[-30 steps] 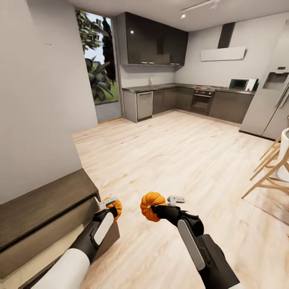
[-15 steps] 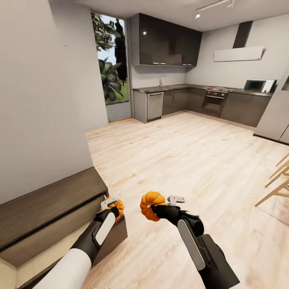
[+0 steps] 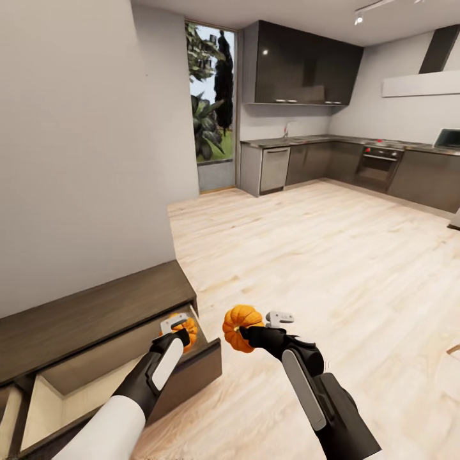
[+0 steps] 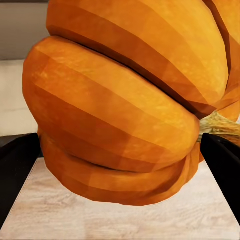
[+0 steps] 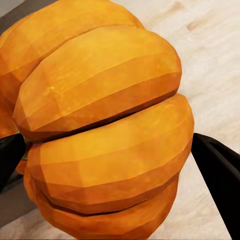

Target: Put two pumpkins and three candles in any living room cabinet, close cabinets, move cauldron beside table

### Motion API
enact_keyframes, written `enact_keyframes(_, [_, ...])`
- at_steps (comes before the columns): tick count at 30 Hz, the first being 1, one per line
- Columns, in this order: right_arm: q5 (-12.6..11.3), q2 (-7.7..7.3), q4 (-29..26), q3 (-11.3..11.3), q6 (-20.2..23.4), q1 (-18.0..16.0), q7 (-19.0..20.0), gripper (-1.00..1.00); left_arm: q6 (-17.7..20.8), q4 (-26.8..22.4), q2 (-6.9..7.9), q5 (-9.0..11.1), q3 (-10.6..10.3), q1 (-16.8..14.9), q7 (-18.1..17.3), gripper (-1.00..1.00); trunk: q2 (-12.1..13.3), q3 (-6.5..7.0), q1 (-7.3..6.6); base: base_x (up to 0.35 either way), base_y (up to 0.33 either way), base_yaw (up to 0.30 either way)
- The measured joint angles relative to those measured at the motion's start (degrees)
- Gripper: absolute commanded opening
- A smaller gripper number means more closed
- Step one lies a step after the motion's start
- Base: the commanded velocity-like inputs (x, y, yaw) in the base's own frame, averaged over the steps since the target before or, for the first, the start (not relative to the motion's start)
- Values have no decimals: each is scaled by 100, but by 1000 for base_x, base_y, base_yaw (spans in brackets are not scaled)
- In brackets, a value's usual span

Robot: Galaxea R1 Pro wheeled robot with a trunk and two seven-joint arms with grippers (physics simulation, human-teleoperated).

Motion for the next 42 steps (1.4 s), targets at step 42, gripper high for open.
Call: enact_keyframes(42, [5,6,18,0,7,0,-1,-100,-1,-1,9,-9,13,0,-7,-100,0,0,-3,60,-41,282])
